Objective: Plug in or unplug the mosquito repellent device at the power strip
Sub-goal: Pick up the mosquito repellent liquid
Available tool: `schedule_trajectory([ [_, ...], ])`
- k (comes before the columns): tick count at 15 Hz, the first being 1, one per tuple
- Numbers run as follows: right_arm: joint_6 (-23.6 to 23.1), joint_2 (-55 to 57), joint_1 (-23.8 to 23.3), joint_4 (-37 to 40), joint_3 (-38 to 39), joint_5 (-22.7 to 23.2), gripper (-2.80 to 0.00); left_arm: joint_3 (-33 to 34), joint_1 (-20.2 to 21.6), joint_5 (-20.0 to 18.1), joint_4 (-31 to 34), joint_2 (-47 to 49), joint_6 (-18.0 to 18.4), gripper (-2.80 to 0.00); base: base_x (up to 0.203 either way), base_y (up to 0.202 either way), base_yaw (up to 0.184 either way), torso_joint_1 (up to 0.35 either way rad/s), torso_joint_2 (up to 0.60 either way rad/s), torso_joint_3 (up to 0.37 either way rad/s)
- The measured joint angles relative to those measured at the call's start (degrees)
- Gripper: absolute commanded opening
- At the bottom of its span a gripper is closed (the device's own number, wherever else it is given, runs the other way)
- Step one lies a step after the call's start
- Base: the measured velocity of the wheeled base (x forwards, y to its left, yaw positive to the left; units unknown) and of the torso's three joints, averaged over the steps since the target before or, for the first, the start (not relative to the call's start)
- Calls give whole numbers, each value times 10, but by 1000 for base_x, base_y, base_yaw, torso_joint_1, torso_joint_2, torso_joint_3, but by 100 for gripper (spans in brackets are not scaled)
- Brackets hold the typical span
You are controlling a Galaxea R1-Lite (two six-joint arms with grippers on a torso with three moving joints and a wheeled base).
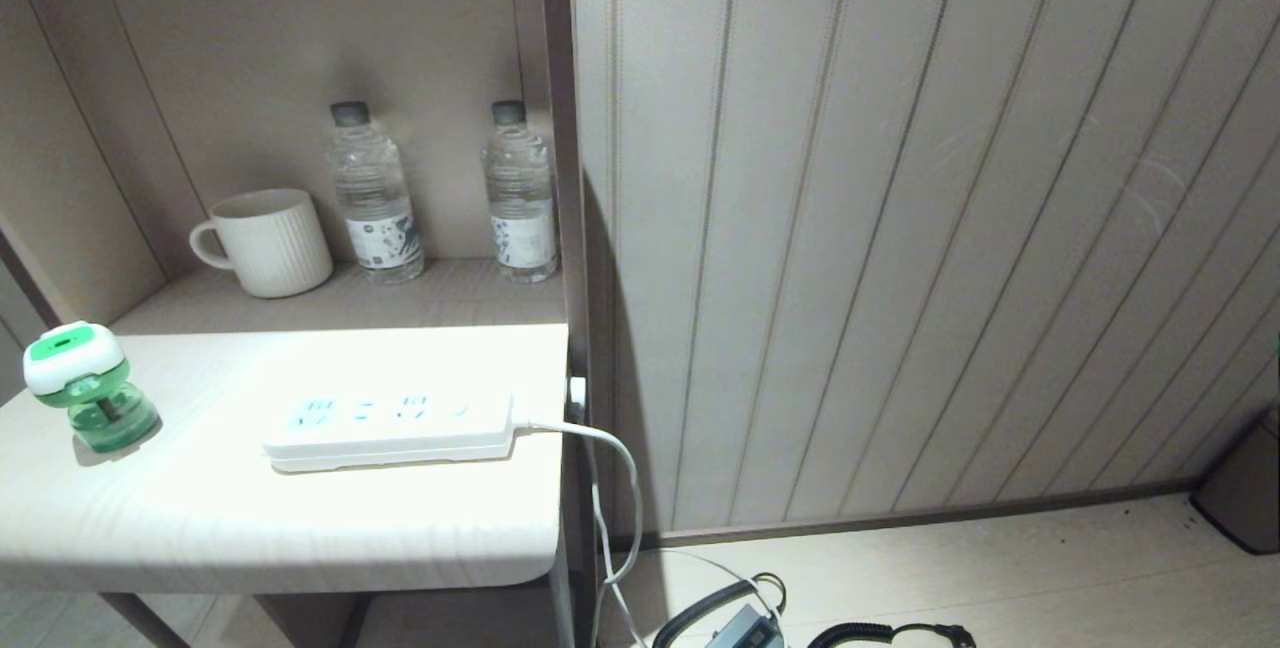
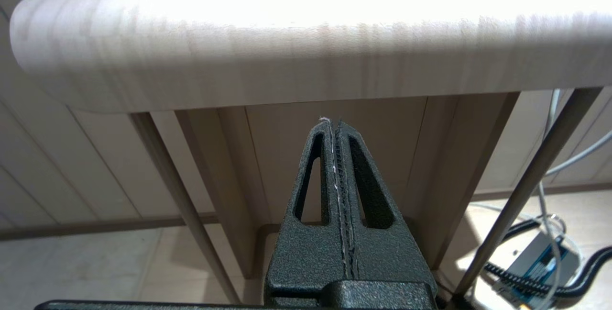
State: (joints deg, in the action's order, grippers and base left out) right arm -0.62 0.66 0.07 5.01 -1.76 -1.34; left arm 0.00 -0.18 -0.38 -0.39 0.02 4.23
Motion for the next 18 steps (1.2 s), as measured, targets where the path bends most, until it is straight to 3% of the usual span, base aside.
schedule_trajectory([
  [2, 0, 0, 0, 0, 0, 0, -280, -14, 0, 1, 6, 1, 9, -280, 0, 0, 0, 0, 0, 0],
  [6, -1, 0, 0, 0, 0, 0, -280, -175, 0, 0, 24, 75, 7, -280, 0, 0, 0, 0, 0, 0],
  [10, -1, 0, 0, 0, 0, 0, -280, -341, 5, 24, 43, 207, -67, -280, 0, 0, 0, 0, 0, 0],
  [14, 0, 0, 0, 0, 0, 0, -280, -354, 59, 49, 71, 285, -126, -280, 0, 0, 0, 0, 0, 0],
  [17, -1, 0, 0, 0, 0, 0, -280, -377, 70, 49, 144, 307, -127, -280, 0, 0, 0, 0, 0, 0],
  [18, -1, 0, 0, 0, 0, 0, -280, -388, 70, 48, 165, 317, -128, 0, 0, 0, 0, 0, 0, 0],
])
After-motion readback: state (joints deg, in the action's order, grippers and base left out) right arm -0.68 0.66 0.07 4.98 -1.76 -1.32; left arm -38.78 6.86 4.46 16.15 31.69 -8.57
